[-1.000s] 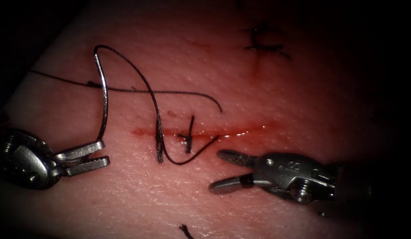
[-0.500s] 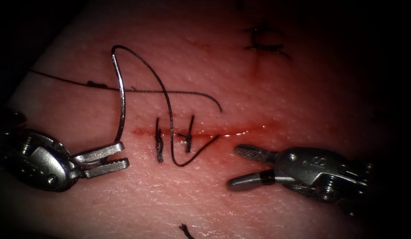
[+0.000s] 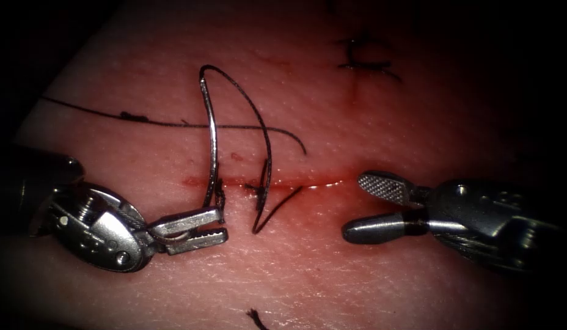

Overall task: Wound Closure
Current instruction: Pass the needle from the left tool to the right

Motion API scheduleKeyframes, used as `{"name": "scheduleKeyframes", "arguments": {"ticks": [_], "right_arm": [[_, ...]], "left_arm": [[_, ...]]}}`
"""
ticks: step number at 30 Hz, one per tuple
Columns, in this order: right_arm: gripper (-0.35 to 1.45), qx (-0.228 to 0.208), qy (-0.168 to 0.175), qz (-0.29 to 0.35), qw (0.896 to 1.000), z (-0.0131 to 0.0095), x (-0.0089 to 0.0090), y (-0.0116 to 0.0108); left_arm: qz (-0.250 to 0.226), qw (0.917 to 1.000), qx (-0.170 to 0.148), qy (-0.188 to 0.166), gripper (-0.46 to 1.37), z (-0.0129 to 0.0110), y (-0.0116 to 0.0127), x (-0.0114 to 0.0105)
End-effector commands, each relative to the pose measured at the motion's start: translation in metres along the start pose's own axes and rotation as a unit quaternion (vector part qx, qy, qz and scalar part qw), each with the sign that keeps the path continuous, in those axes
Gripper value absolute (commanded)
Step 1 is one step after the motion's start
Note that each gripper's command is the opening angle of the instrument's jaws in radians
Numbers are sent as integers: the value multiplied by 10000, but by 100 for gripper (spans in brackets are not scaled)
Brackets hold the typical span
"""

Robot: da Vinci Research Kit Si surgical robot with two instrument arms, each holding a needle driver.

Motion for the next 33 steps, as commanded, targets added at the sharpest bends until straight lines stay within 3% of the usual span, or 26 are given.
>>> {"name": "scheduleKeyframes", "arguments": {"ticks": [1, 13, 25, 33], "right_arm": [[58, 4, -11, 79, 10000, 1, 2, 0], [55, -48, 52, 1182, 9930, 18, 7, -6], [54, 62, 35, 1305, 9914, 29, 12, 0], [54, 204, 10, 1440, 9894, 36, 5, 1]], "left_arm": [[41, 10000, -51, 15, -35, 3, 2, 0], [604, 9981, -57, -59, -35, 36, 35, 3], [997, 9946, -113, 246, -35, 51, 49, 22], [1157, 9921, -166, 461, -35, 57, 53, 37]]}}
